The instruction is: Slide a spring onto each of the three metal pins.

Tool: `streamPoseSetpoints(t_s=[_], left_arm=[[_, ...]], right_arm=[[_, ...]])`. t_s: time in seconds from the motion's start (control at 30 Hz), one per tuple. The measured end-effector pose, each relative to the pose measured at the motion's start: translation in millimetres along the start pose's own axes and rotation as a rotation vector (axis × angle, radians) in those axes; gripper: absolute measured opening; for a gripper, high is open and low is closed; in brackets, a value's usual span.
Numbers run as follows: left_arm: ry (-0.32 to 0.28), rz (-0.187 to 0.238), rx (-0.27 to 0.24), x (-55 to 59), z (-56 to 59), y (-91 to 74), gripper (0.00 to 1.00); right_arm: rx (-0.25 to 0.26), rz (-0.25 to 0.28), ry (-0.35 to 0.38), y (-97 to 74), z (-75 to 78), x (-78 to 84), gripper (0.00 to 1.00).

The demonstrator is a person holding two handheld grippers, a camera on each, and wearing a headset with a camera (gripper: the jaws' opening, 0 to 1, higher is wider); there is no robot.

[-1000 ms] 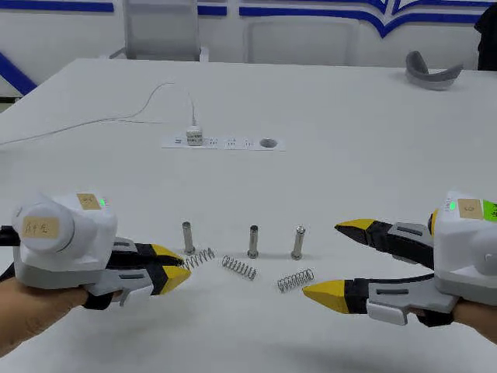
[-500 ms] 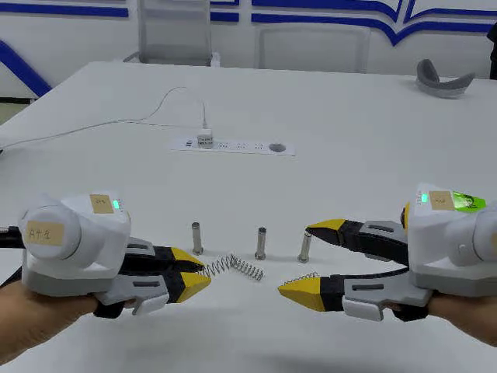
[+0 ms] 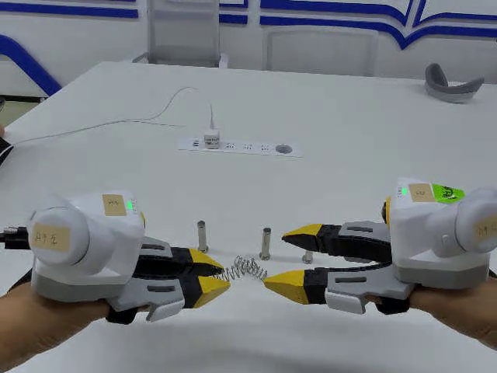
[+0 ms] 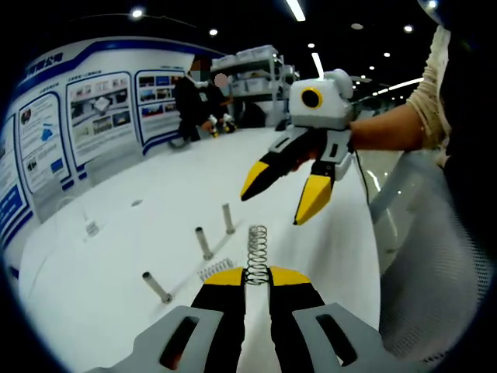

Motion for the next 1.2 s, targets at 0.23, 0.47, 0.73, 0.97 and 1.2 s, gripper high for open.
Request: streamPoseSetpoints(t_s=[0.23,0.47,0.73,0.97,1.2], left_arm=[[0.015,0.019,0.019,-3.4,5.2,0.9,0.1],[0.025,0.052,0.042,-7.9,9.3,-0.9,0.1],[0.038,0.077,0.062,-11.3,14.3,-1.5,0.1],[0.049,0.081,0.068,-10.8,14.7,-3.4,0.1],[0.047,0.084,0.064,-9.1,14.7,-2.9,0.1]], right_arm=[[-0.042,-0.004,0.005,5.8,-4.8,-2.0,0.31],[-0.07,-0.004,0.03,8.3,-7.6,-3.3,0.27],[-0.095,-0.008,0.057,7.9,-9.8,-5.7,0.22],[-0.126,-0.016,0.088,6.6,-12.5,-6.7,0.17],[-0.139,-0.017,0.096,5.6,-12.1,-11.1,0.15]])
Point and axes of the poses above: the centre of the closed fingertips' face, and the gripper's own axes: y roughly forward along the fingers, z roughly to its right, x roughly out of its underside, the point moved 8 cm from there along -y, roughly backward along the fingers, and after that the axes turned 8 degrees about -y, right-handed, at the moved point
